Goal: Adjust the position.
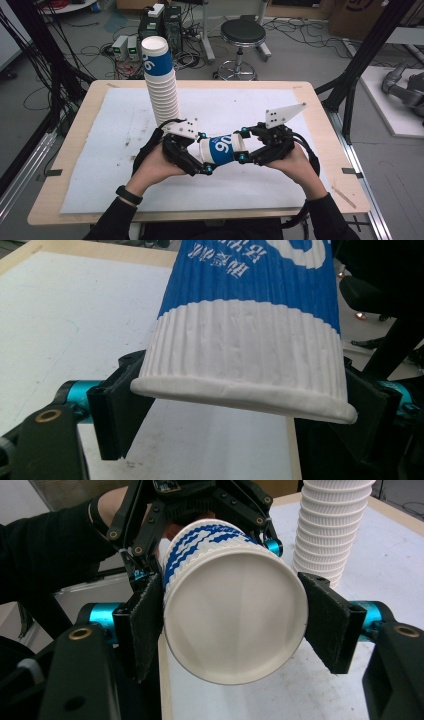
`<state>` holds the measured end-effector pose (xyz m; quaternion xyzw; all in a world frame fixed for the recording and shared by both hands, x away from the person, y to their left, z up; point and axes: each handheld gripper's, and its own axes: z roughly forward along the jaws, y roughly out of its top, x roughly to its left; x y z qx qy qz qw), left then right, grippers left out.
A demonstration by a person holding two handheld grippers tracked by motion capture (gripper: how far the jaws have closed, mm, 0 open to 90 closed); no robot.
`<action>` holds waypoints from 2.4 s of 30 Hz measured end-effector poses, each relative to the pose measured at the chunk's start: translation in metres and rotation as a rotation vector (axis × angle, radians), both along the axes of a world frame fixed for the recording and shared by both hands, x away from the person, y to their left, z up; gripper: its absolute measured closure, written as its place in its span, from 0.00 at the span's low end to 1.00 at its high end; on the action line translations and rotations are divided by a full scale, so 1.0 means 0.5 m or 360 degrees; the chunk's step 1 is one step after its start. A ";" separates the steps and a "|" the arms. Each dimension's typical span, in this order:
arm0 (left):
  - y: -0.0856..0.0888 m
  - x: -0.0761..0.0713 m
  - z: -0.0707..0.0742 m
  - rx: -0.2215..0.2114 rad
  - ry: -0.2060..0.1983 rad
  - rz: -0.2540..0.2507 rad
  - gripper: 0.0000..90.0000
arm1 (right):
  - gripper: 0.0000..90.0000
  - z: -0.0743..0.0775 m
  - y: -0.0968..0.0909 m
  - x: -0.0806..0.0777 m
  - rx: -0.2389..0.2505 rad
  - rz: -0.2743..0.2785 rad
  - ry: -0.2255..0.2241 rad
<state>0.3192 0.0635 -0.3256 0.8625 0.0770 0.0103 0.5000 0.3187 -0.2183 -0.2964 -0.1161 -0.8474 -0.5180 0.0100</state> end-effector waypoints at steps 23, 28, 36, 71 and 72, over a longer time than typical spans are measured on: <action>0.011 0.004 0.001 -0.0263 0.0046 0.0019 0.16 | 0.34 0.005 -0.010 0.003 0.0059 0.0012 -0.0011; 0.019 0.007 0.000 -0.0385 0.0078 0.0004 0.16 | 0.34 0.005 -0.020 0.004 0.0145 0.0018 0.0013; 0.025 0.008 -0.004 -0.0640 0.0093 -0.0006 0.16 | 0.34 0.005 -0.028 0.002 0.0309 0.0016 -0.0004; 0.038 -0.001 0.014 -0.0733 0.0028 -0.0014 0.20 | 0.34 -0.009 -0.012 0.005 0.0343 0.0081 0.0024; 0.039 -0.001 0.014 -0.0730 0.0029 -0.0010 0.20 | 0.34 -0.009 -0.011 0.005 0.0340 0.0077 0.0033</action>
